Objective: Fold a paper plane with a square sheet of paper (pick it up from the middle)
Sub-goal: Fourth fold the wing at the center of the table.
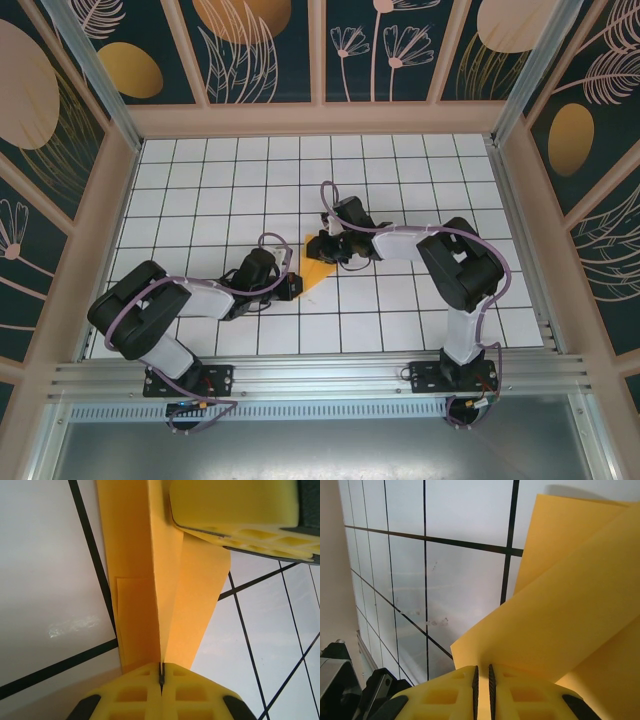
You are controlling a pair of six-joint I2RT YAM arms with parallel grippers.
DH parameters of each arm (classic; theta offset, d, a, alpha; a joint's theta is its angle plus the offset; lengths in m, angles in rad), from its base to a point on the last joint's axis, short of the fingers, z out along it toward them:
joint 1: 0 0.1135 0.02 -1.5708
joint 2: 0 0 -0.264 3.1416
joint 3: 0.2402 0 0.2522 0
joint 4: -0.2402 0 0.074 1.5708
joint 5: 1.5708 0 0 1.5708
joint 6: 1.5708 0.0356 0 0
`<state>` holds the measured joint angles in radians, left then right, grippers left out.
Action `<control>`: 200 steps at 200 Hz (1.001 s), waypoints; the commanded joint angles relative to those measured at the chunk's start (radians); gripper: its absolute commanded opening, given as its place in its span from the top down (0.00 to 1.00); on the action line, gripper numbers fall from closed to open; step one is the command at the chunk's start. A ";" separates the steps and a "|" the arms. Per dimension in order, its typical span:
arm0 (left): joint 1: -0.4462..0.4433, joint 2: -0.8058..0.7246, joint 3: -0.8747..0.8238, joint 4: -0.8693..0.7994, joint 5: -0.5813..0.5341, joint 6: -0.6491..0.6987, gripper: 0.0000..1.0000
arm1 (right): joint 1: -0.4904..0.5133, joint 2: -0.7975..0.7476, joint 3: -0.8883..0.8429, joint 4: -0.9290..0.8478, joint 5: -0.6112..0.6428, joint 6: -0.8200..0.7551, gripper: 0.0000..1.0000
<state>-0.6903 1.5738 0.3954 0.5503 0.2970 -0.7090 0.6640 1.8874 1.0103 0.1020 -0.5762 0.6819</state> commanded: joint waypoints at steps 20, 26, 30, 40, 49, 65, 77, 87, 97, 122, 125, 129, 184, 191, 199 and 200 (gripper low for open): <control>0.038 0.027 -0.032 0.138 0.108 -0.079 1.00 | -0.003 -0.082 -0.021 -0.039 0.035 -0.025 0.81; 0.043 0.031 -0.033 0.153 0.122 -0.089 1.00 | -0.003 -0.091 -0.028 -0.036 0.036 -0.025 0.81; 0.046 0.033 -0.033 0.160 0.127 -0.095 1.00 | -0.003 -0.096 -0.034 -0.033 0.034 -0.025 0.81; 0.048 0.037 -0.035 0.179 0.142 -0.106 1.00 | -0.003 -0.106 -0.044 -0.025 0.029 -0.023 0.81; 0.050 0.042 -0.035 0.192 0.151 -0.116 1.00 | -0.001 -0.108 -0.051 -0.018 0.022 -0.020 0.81; 0.051 0.050 -0.029 0.189 0.154 -0.118 1.00 | 0.010 -0.100 -0.047 -0.009 0.003 -0.019 0.81; 0.051 0.057 -0.030 0.191 0.152 -0.122 1.00 | 0.021 -0.087 -0.037 0.006 -0.012 -0.018 0.81; 0.051 0.067 -0.029 0.194 0.154 -0.125 1.00 | 0.027 -0.071 -0.026 0.016 -0.029 -0.015 0.81; 0.051 0.073 -0.029 0.199 0.154 -0.132 1.00 | 0.031 -0.052 -0.011 0.011 -0.030 -0.016 0.81; 0.051 0.075 -0.036 0.204 0.149 -0.141 1.00 | 0.031 -0.020 -0.001 0.024 -0.021 -0.007 0.81; 0.051 0.074 -0.038 0.202 0.147 -0.140 1.00 | 0.030 -0.016 0.000 0.025 -0.021 -0.007 0.81; 0.052 0.072 -0.039 0.199 0.144 -0.140 1.00 | 0.029 -0.012 0.003 0.023 -0.018 -0.006 0.81; 0.051 0.030 -0.049 0.127 0.113 -0.097 0.82 | 0.020 0.013 0.022 0.013 -0.003 -0.007 0.82; 0.052 0.026 -0.051 0.124 0.113 -0.094 0.80 | 0.018 0.012 0.023 0.012 -0.002 -0.008 0.82; 0.051 0.025 -0.054 0.124 0.116 -0.091 0.78 | 0.018 0.012 0.023 0.012 -0.003 -0.009 0.82; 0.052 0.025 -0.055 0.125 0.116 -0.090 0.78 | 0.018 0.012 0.023 0.012 -0.002 -0.008 0.82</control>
<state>-0.6460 1.6188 0.3607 0.7044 0.4267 -0.8253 0.6880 1.8889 1.0065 0.1013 -0.5770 0.6788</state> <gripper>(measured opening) 0.202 0.183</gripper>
